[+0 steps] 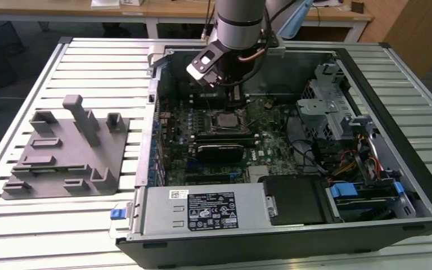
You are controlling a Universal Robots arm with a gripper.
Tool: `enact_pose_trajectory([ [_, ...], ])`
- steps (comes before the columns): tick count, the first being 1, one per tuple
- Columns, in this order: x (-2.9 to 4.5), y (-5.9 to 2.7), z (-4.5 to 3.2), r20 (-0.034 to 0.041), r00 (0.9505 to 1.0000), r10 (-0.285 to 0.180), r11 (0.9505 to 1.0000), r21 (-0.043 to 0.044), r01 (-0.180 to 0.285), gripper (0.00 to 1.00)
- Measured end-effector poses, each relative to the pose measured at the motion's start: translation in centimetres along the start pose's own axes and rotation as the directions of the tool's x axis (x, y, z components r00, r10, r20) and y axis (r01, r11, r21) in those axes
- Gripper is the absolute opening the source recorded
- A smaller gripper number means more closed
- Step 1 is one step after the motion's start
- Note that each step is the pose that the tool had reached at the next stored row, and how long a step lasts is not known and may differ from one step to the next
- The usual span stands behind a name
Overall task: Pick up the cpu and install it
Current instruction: 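Close the cpu cover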
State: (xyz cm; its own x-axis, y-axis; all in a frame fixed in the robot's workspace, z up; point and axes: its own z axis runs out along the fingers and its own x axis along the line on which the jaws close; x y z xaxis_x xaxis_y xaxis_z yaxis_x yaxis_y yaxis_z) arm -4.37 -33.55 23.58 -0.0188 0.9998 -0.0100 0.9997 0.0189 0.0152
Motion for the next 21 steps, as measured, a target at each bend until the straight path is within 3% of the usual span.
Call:
enact_pose_trajectory([
  [7,-0.02,0.02,-1.78,0.0002,1.0000,0.000,1.0000,0.0003,0.000,0.11],
  [18,-0.11,-0.06,-1.79,0.0000,1.0000,0.000,1.0000,-0.0015,0.000,0.11],
  [21,-0.12,1.02,-1.77,-0.0001,1.0000,0.000,1.0000,0.0021,0.000,0.11],
])
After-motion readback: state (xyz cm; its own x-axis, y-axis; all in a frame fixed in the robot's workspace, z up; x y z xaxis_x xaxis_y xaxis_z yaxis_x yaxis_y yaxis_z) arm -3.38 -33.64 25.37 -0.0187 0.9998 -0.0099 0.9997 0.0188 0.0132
